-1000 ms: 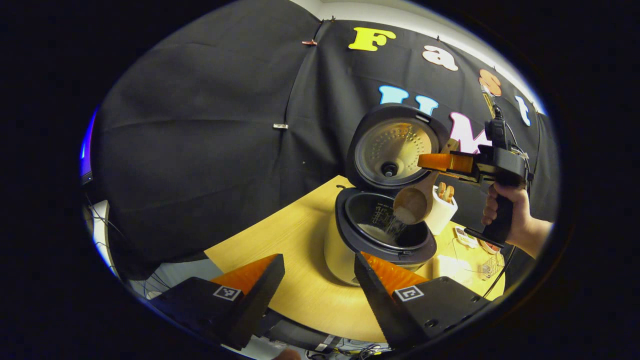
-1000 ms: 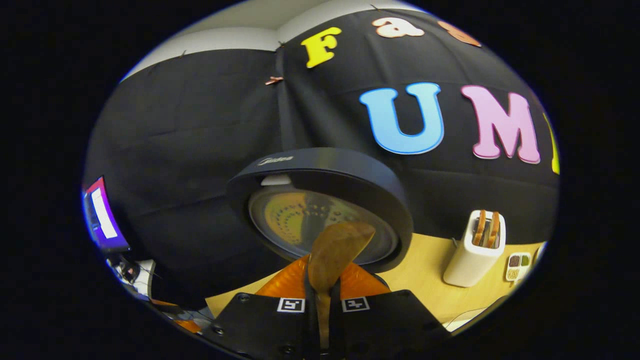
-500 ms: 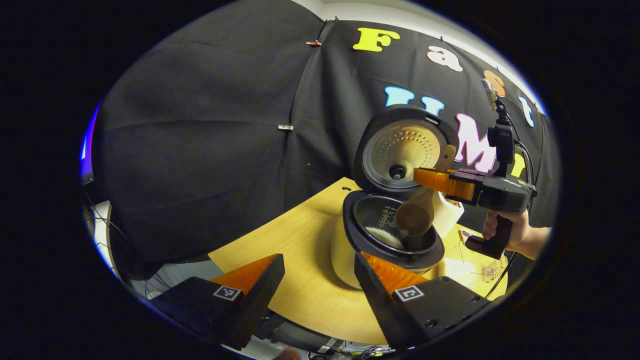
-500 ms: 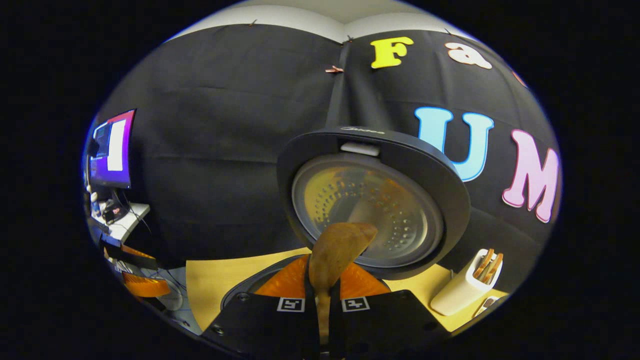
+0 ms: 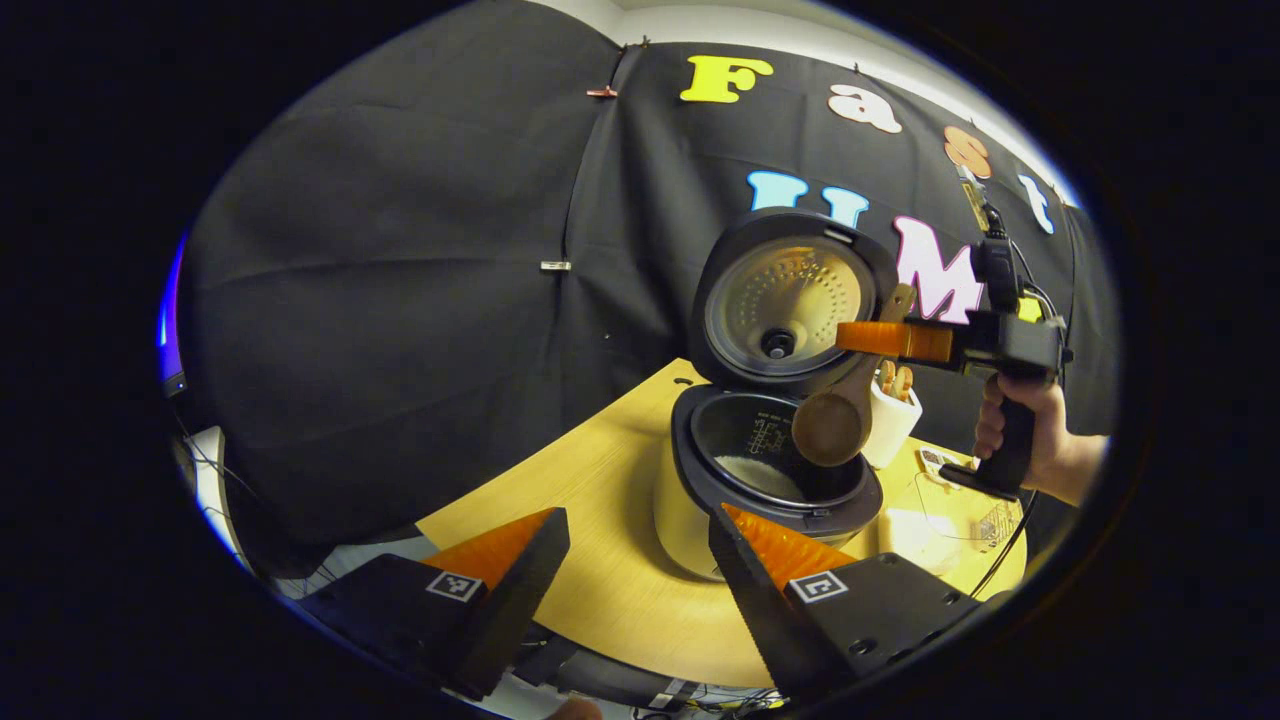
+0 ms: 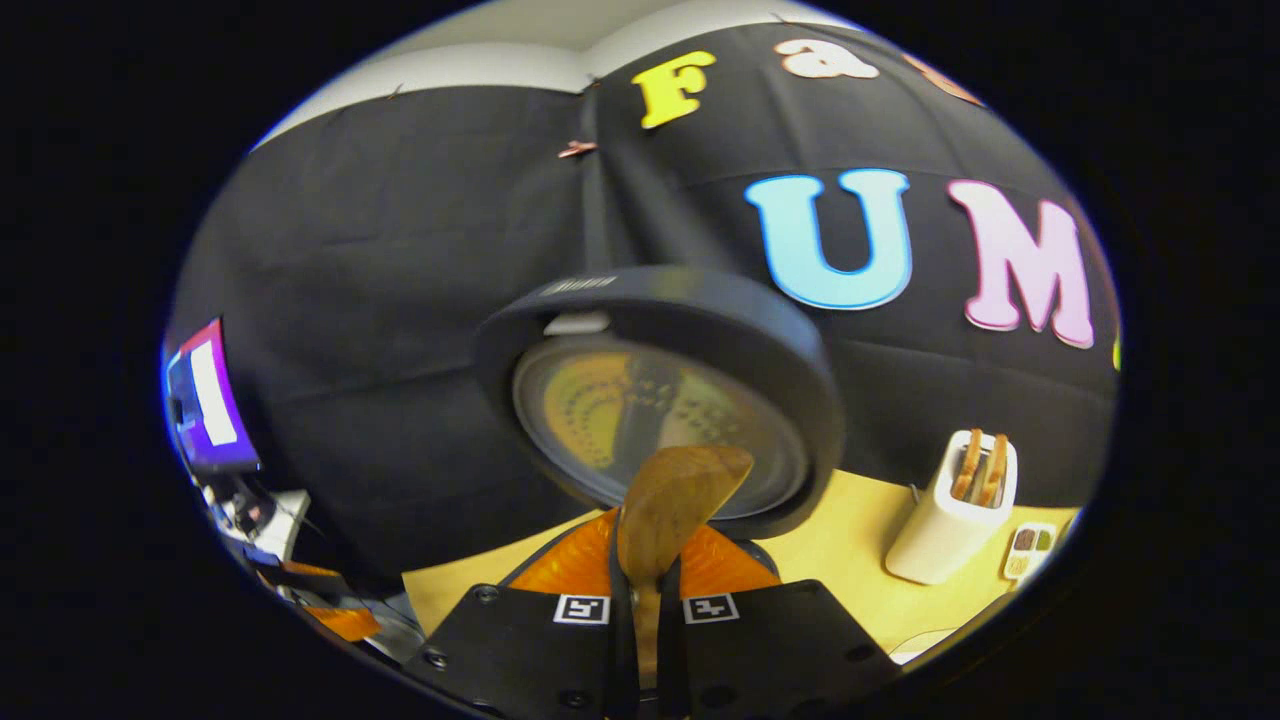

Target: Close the left gripper, press the button to open the rice cooker; take a wooden spoon from the chopstick holder with the right hand, scoop a spoonful of rice and pour it into the rice cooker, then put the wooden spoon back into the chopstick holder.

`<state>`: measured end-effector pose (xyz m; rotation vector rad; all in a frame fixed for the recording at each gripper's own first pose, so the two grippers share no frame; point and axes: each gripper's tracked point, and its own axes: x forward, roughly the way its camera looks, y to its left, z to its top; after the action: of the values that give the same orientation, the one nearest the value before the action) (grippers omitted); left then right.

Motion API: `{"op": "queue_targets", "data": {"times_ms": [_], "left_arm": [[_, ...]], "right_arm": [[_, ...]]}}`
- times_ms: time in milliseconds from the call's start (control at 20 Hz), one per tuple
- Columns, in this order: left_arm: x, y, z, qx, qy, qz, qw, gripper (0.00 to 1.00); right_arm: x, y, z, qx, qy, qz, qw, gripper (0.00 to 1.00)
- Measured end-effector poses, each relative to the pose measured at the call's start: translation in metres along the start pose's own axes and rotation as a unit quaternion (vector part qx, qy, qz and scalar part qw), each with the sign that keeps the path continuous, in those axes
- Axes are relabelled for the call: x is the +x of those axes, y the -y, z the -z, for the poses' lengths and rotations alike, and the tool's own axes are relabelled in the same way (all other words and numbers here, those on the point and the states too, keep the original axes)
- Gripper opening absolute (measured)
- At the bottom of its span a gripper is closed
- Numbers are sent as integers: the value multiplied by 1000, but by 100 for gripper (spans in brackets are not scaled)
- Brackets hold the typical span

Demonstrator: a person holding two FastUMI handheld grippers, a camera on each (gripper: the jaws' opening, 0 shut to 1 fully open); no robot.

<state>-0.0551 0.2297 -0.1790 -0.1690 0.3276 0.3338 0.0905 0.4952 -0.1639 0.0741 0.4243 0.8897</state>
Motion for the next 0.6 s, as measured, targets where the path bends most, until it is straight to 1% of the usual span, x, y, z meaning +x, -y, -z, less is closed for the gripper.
{"op": "queue_targets", "data": {"times_ms": [150, 250, 350, 450, 600], "left_arm": [[0, 18, -6, 5, 2, 19, 1000, 95], [1, 31, -10, 12, 5, 34, 999, 95], [3, 47, -15, 18, 9, 51, 998, 95], [5, 63, -18, 21, 9, 69, 997, 95], [8, 87, -19, 18, 4, 95, 995, 95]], "right_arm": [[-24, 30, -24, 68, 23, 31, 997, 12], [-46, 60, -36, 92, 40, 58, 993, 12], [-70, 93, -43, 111, 52, 98, 988, 12], [-101, 131, -46, 140, 63, 142, 978, 12], [-154, 189, -50, 175, 88, 209, 958, 12]]}}
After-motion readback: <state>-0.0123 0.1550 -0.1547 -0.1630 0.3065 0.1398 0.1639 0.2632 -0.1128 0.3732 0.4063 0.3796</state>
